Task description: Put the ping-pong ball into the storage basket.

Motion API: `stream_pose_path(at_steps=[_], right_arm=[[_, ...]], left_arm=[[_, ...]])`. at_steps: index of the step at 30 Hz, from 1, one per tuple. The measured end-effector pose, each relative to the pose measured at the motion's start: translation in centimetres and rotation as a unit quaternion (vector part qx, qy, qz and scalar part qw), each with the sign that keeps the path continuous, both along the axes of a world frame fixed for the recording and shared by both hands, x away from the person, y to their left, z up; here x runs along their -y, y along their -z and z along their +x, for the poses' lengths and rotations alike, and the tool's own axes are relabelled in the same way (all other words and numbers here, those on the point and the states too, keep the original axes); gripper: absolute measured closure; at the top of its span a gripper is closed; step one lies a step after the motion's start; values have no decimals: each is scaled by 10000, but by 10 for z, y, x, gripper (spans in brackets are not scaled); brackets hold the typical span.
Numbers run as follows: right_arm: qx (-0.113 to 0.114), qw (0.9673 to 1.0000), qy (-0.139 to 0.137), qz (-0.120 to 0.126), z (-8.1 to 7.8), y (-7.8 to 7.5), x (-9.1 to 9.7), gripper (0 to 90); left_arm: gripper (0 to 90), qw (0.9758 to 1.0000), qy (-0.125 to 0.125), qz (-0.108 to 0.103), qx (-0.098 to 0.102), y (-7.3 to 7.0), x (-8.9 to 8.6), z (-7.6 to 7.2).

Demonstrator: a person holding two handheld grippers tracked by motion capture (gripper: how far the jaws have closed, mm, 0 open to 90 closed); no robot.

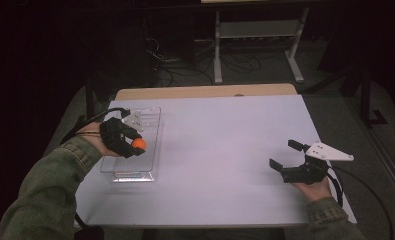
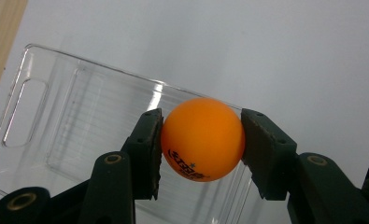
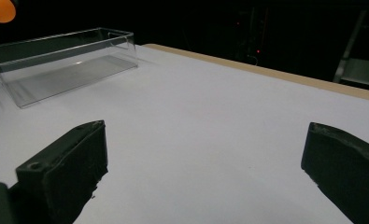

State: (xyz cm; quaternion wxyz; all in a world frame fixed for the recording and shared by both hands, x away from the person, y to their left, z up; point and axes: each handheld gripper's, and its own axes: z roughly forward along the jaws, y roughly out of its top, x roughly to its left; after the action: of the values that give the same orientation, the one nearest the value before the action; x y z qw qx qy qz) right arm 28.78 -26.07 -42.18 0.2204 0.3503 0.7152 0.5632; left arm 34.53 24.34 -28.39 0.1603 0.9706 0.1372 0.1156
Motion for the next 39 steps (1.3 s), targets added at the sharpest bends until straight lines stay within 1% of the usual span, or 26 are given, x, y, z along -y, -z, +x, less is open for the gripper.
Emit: stream_pose_path(at_steps=[5, 7, 12, 15, 19, 21, 23, 28, 31, 33, 39], right_arm=[[-3, 10000, 0, -3, 0, 0, 0, 0], [-1, 10000, -4, -5, 0, 0, 0, 0], [-3, 10000, -2, -3, 0, 0, 0, 0], [0, 10000, -9, -13, 0, 0, 0, 0], [-2, 10000, -10, -17, 0, 0, 0, 0], [-1, 10000, -14, -22, 0, 0, 0, 0], [-1, 10000, -14, -23, 0, 1, 0, 0], [-6, 10000, -17, -30, 1, 1, -1, 0], [-8, 10000, -23, -37, 0, 1, -1, 0], [-13, 10000, -25, -43, 0, 1, -1, 0], [-12, 10000, -26, -43, 0, 1, -1, 0]], left_arm=[[505, 9999, -9, 83, -70, 2, 0, 1], [505, 9998, -5, 187, -93, 3, 0, 2], [505, 9994, 74, 257, -227, 5, -1, 2], [505, 9988, 115, 376, -282, 7, 0, 2], [505, 9985, 121, 446, -292, 7, 0, 2], [505, 9981, 113, 533, -284, 7, 0, 2], [505, 9980, 100, 545, -302, 7, 0, 2], [505, 9973, 90, 655, -306, 9, 0, 3], [505, 9972, 104, 688, -283, 12, 1, 5], [505, 9972, 119, 676, -300, 14, 2, 6], [505, 9966, 187, 729, -336, 20, 7, 8]])
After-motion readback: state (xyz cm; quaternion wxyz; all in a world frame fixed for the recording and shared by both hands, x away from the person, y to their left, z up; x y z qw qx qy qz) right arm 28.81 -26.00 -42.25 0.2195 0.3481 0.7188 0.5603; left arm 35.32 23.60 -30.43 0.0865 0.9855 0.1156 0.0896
